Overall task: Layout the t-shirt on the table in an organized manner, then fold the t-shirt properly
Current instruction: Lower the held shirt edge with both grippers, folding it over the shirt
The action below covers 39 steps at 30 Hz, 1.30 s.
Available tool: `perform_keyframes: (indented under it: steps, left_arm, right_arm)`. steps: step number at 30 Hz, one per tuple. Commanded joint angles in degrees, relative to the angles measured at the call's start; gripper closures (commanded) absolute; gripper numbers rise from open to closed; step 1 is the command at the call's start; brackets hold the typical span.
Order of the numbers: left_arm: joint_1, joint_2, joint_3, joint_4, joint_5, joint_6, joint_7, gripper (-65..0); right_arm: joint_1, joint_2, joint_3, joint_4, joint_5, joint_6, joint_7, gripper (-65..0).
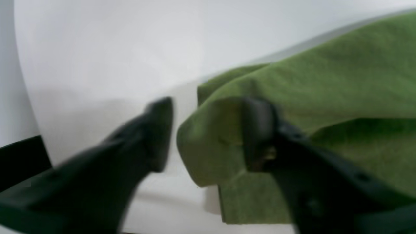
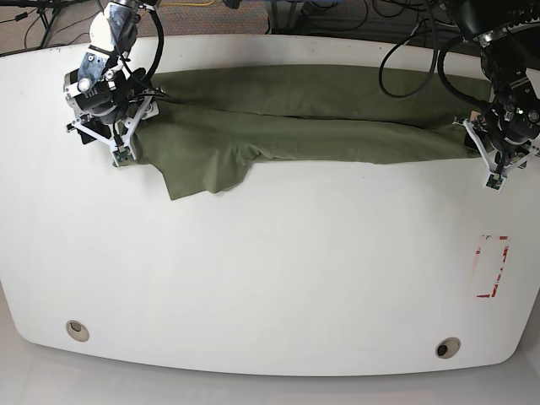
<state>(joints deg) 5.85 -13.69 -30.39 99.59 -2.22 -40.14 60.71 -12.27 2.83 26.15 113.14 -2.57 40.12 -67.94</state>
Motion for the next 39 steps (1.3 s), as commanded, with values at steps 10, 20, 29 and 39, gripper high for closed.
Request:
perform_keyframes:
  steps: [10, 20, 29, 39]
  left_arm:
    - [-1.1, -0.7, -1.2, 9.4, -0.5, 0.1, -0.6, -38.3]
    - [-0.9, 1.8, -1.5, 5.3, 0.0, 0.1, -0.7, -38.3]
    - [1.8, 1.8, -4.0, -1.3, -0.1, 0.1, -2.1, -38.3]
    - [1.5, 1.5, -3.5, -8.6, 0.0, 0.1, -7.3, -38.3]
  right_arm:
    - [7.7, -3.5, 0.0, 1.3, 0.2, -0.1, 0.8, -45.2]
    - [7.2, -7.5, 0.0, -2.0, 0.2, -0.1, 1.0, -20.6]
    - [4.8, -6.6, 0.2, -7.8, 0.2, -0.1, 2.1, -7.5]
    - [5.5, -2.4, 0.3, -16.7, 0.2, -0.1, 9.5, -8.2]
